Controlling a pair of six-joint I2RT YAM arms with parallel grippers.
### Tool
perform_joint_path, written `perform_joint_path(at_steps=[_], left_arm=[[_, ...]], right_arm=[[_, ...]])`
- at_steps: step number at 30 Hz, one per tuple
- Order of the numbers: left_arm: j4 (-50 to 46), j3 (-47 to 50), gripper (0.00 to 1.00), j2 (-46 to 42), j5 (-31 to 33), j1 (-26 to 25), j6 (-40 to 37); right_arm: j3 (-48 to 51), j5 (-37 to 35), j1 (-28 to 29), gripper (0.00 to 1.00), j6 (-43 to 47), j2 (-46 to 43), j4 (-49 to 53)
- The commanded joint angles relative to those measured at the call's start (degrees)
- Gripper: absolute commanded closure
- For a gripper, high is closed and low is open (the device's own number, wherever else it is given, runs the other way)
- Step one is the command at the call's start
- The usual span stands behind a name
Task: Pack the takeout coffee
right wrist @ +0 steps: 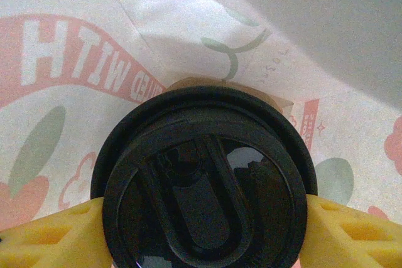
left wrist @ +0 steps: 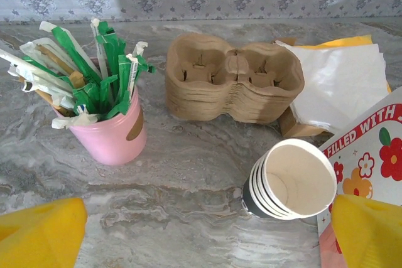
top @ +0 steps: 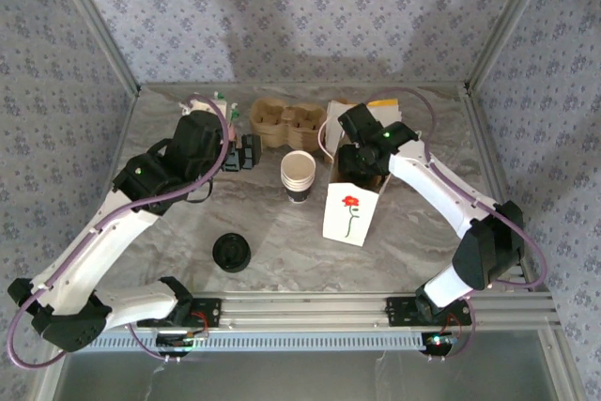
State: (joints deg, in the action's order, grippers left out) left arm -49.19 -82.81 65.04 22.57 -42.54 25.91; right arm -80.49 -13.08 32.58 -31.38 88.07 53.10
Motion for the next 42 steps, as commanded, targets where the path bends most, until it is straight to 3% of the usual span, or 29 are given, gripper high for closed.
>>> perform_joint_path(at_steps=[1, 42], left_arm=[[-0.14, -2.27, 0.0, 0.35, 1.15, -0.43, -1.21], [-0.09, -2.06, 0.0, 0.17, 1.76, -0.97, -1.22]], right_arm=[[0.94, 0.07, -0.5, 0.31, 0.75, -1.21, 2.36], [2.92, 4.57, -0.85, 0.31, 0.51, -1.32, 3.9]])
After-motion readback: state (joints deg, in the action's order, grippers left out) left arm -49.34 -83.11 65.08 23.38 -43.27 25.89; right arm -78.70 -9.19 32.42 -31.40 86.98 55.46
